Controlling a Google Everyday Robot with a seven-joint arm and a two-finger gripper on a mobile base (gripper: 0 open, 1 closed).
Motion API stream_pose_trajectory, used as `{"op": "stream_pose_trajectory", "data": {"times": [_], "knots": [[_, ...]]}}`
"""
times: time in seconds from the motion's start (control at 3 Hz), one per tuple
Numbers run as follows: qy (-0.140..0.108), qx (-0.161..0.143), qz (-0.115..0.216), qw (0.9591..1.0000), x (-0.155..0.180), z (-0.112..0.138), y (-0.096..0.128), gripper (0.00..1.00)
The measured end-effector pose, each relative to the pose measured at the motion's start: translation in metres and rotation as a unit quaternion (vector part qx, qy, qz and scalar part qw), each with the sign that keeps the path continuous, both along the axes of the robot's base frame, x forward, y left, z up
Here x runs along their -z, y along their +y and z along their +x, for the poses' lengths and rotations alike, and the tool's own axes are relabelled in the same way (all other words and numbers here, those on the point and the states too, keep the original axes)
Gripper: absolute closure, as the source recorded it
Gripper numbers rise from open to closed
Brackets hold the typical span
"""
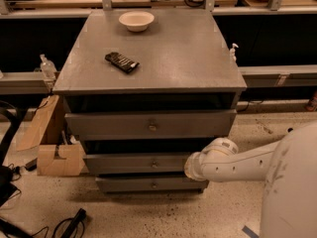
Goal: Open middle drawer
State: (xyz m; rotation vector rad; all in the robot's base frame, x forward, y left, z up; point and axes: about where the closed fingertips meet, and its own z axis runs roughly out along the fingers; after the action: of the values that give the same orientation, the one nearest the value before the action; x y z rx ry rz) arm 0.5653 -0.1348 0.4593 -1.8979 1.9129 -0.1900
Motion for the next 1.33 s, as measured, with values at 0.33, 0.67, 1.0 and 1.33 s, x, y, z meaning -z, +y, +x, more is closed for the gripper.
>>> {"op": "stream_pose_trajectory", "data": {"times": [0.33,0.67,1.0,1.33], "knots": [[-0.049,-0.01,0.002,0.9987,-0.016,0.046,-0.003,0.2],[-0.045,-0.009,0.002,0.999,-0.013,0.042,-0.002,0.0],[-0.043,-0.009,0.001,0.999,-0.012,0.043,-0.002,0.0],[-0.024,-0.002,-0.03,0.9993,0.008,0.055,-0.002,0.0]]}}
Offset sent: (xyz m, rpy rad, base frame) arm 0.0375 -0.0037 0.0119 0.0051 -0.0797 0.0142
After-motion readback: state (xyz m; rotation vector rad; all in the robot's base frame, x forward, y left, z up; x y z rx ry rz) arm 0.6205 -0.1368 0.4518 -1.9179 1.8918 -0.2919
